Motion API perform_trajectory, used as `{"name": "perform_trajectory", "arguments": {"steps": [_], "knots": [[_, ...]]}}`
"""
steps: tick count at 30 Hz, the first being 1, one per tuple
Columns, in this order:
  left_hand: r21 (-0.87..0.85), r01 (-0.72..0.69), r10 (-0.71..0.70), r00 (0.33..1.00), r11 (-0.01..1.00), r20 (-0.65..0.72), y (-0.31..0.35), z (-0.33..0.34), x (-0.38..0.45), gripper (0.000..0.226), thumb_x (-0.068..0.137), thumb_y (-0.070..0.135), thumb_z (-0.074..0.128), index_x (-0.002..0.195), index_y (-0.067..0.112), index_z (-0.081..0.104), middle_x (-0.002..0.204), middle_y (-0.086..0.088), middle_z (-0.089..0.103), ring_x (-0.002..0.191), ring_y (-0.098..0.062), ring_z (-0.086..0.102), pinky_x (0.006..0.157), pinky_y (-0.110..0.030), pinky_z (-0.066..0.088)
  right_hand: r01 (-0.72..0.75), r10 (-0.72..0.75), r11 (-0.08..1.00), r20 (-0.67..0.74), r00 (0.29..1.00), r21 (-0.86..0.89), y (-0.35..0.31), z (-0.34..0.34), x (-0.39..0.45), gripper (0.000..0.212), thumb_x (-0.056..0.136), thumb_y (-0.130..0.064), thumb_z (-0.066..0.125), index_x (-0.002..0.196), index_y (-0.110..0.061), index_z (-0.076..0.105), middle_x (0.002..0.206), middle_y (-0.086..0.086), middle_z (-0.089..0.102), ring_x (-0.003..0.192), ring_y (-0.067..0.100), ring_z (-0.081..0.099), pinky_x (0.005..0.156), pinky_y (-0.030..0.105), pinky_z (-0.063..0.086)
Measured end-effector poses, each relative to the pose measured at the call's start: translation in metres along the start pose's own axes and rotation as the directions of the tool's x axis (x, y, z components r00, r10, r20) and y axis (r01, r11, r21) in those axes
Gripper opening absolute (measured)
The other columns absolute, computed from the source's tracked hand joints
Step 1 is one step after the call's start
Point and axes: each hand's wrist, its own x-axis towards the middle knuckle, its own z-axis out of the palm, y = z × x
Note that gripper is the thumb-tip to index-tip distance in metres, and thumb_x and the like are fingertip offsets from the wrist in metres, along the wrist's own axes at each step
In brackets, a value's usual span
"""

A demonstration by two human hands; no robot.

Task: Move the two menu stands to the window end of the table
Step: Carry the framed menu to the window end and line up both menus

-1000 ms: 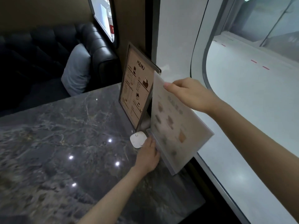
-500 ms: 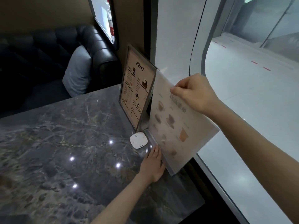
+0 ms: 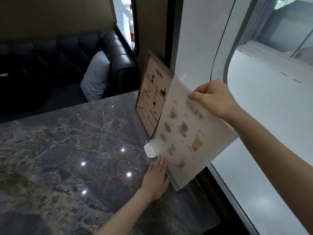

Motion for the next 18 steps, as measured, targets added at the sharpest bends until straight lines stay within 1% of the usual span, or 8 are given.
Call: {"name": "perform_trajectory", "arguments": {"steps": [2,5,8,9,11,13,15,18], "knots": [[0.015,-0.003,0.003,1.0,1.0,0.011,-0.001,0.002,0.0,0.065,0.096,0.044,0.014,0.146,0.009,-0.006,0.158,-0.006,-0.008,0.144,-0.014,-0.013,0.116,-0.029,-0.006,-0.018,0.018,1.0,0.004,1.0,0.007,0.003,0.001,0.001,0.038,0.082,-0.017,0.058,0.088,0.021,0.058,0.094,0.043,0.058,0.061,0.044,0.046,0.06,0.03,0.035],[0.007,-0.012,0.012,1.0,1.0,0.001,-0.002,0.005,0.002,0.077,0.084,0.054,-0.003,0.147,0.01,-0.006,0.158,-0.006,-0.008,0.14,-0.011,-0.017,0.115,-0.028,-0.008,-0.034,0.034,0.999,0.003,0.999,0.036,0.009,0.0,0.003,0.037,0.082,-0.017,0.058,0.088,0.019,0.06,0.096,0.043,0.058,0.082,0.054,0.055,0.061,0.03,0.037],[0.009,-0.02,0.02,1.0,1.0,0.007,-0.004,0.006,0.002,0.09,0.076,0.065,-0.017,0.147,0.012,-0.006,0.159,-0.003,-0.007,0.144,-0.013,-0.011,0.115,-0.028,-0.008,-0.041,0.04,0.998,0.011,0.999,0.044,0.012,-0.001,0.005,0.036,0.083,-0.02,0.058,0.087,0.016,0.063,0.095,0.041,0.061,0.086,0.053,0.056,0.061,0.031,0.039],[0.021,-0.02,0.02,1.0,1.0,0.005,-0.004,0.006,0.003,0.089,0.076,0.065,-0.016,0.147,0.012,-0.006,0.159,-0.002,-0.007,0.145,-0.013,-0.01,0.115,-0.028,-0.007,-0.042,0.042,0.998,0.009,0.999,0.039,0.013,-0.001,0.006,0.036,0.083,-0.02,0.058,0.086,0.015,0.064,0.094,0.039,0.062,0.086,0.052,0.057,0.061,0.031,0.04],[0.032,-0.009,0.009,1.0,0.999,0.007,-0.004,0.006,0.003,0.07,0.092,0.054,0.003,0.147,0.013,-0.005,0.159,-0.001,-0.007,0.145,-0.013,-0.01,0.116,-0.03,-0.006,-0.048,0.048,0.998,0.008,0.999,0.031,0.013,-0.003,0.007,0.032,0.084,-0.02,0.058,0.083,0.01,0.069,0.09,0.035,0.066,0.083,0.048,0.061,0.061,0.032,0.042],[-0.001,0.005,-0.005,1.0,1.0,0.007,-0.003,0.006,0.003,0.062,0.097,0.043,0.016,0.148,0.013,-0.005,0.159,-0.001,-0.006,0.145,-0.012,-0.01,0.118,-0.031,-0.004,-0.056,0.056,0.998,0.009,0.998,0.03,0.013,-0.005,0.007,0.027,0.084,-0.019,0.058,0.08,0.003,0.072,0.086,0.028,0.07,0.08,0.043,0.065,0.06,0.031,0.045],[-0.006,0.004,-0.004,1.0,1.0,0.01,-0.003,0.005,0.003,0.061,0.098,0.041,0.017,0.148,0.013,-0.004,0.159,-0.001,-0.006,0.144,-0.01,-0.011,0.118,-0.031,-0.003,-0.059,0.058,0.998,0.006,0.998,0.026,0.012,-0.005,0.007,0.025,0.085,-0.019,0.058,0.079,0.001,0.073,0.086,0.026,0.071,0.08,0.041,0.065,0.061,0.031,0.046],[-0.02,-0.004,0.004,1.0,1.0,0.017,-0.003,0.002,0.002,0.06,0.098,0.041,0.018,0.148,0.014,-0.003,0.159,0.0,-0.006,0.144,-0.011,-0.01,0.117,-0.03,-0.004,-0.055,0.055,0.998,-0.002,0.998,0.019,0.013,-0.005,0.006,0.029,0.084,-0.019,0.058,0.08,0.006,0.071,0.088,0.032,0.069,0.082,0.047,0.062,0.062,0.033,0.044]]}}
